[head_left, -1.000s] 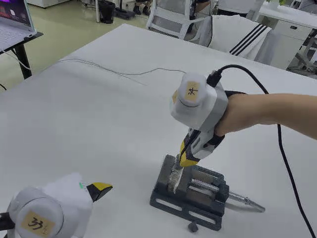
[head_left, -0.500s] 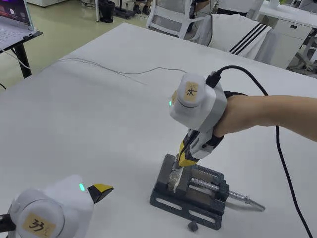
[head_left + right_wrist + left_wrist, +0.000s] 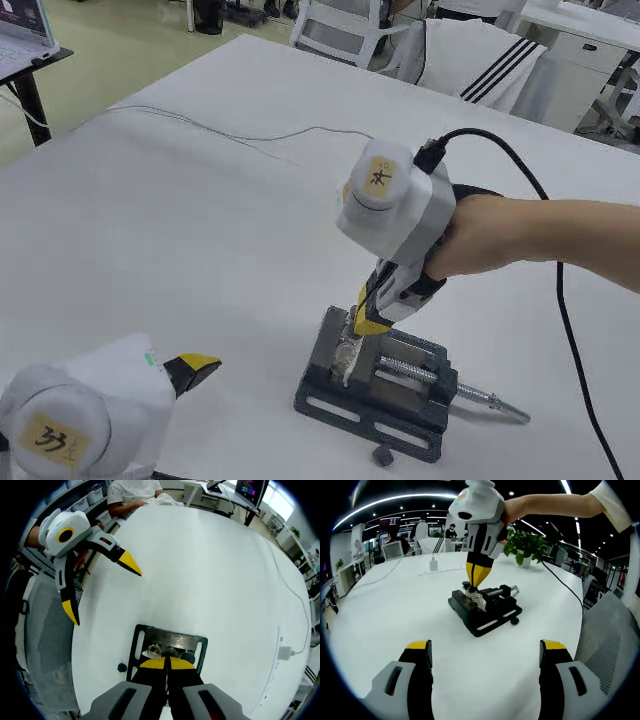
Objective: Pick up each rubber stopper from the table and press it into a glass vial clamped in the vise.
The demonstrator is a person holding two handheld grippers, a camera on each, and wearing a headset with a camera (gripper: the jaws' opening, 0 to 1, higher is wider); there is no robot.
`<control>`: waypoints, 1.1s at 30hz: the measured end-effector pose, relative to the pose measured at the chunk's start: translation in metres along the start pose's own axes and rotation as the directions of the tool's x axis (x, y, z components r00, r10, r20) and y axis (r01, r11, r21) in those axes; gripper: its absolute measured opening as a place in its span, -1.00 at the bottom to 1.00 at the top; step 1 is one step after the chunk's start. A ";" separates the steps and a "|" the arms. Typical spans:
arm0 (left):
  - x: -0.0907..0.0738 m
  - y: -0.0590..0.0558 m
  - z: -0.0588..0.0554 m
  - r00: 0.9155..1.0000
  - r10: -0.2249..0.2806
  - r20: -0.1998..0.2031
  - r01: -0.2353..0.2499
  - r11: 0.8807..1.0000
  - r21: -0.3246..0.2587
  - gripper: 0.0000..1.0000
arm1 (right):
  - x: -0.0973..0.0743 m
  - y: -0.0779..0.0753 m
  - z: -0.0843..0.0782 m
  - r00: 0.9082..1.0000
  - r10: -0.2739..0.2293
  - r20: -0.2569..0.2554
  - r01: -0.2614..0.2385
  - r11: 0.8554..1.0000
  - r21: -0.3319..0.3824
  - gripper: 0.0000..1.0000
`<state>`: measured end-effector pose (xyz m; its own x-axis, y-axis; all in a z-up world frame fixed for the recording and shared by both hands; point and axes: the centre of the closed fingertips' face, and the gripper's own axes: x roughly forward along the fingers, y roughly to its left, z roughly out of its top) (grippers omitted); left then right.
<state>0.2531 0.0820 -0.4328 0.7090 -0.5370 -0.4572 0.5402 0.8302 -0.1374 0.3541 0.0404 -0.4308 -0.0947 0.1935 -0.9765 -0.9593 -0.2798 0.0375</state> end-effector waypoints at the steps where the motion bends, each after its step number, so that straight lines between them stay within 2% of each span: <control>1: 0.000 0.001 0.001 1.000 0.002 0.001 -0.002 1.000 0.002 0.75 | 0.000 0.000 0.000 1.000 0.000 -0.001 0.000 1.000 0.001 -1.00; 7: -0.001 0.007 0.004 1.000 0.017 0.010 -0.017 1.000 -0.003 0.75 | 0.001 0.000 0.001 1.000 0.009 -0.020 -0.008 1.000 0.008 -1.00; 18: -0.002 0.003 -0.006 1.000 0.013 -0.001 -0.013 1.000 -0.016 0.74 | 0.001 0.000 0.001 0.999 0.028 -0.047 -0.028 1.000 0.008 -1.00; 26: 0.000 0.002 -0.007 1.000 0.008 0.002 -0.008 1.000 -0.024 0.74 | 0.002 0.000 0.002 0.997 0.036 -0.070 -0.035 0.999 0.011 -1.00; 33: 0.002 0.000 -0.010 1.000 0.002 0.004 -0.002 0.999 -0.032 0.74 | 0.001 0.002 0.003 0.995 0.049 -0.084 -0.046 0.998 0.045 -1.00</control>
<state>0.2502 0.0826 -0.4420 0.7118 -0.5357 -0.4543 0.5237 0.8358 -0.1649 0.3514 0.0426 -0.4314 -0.1194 0.1000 -0.9878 -0.9650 -0.2459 0.0917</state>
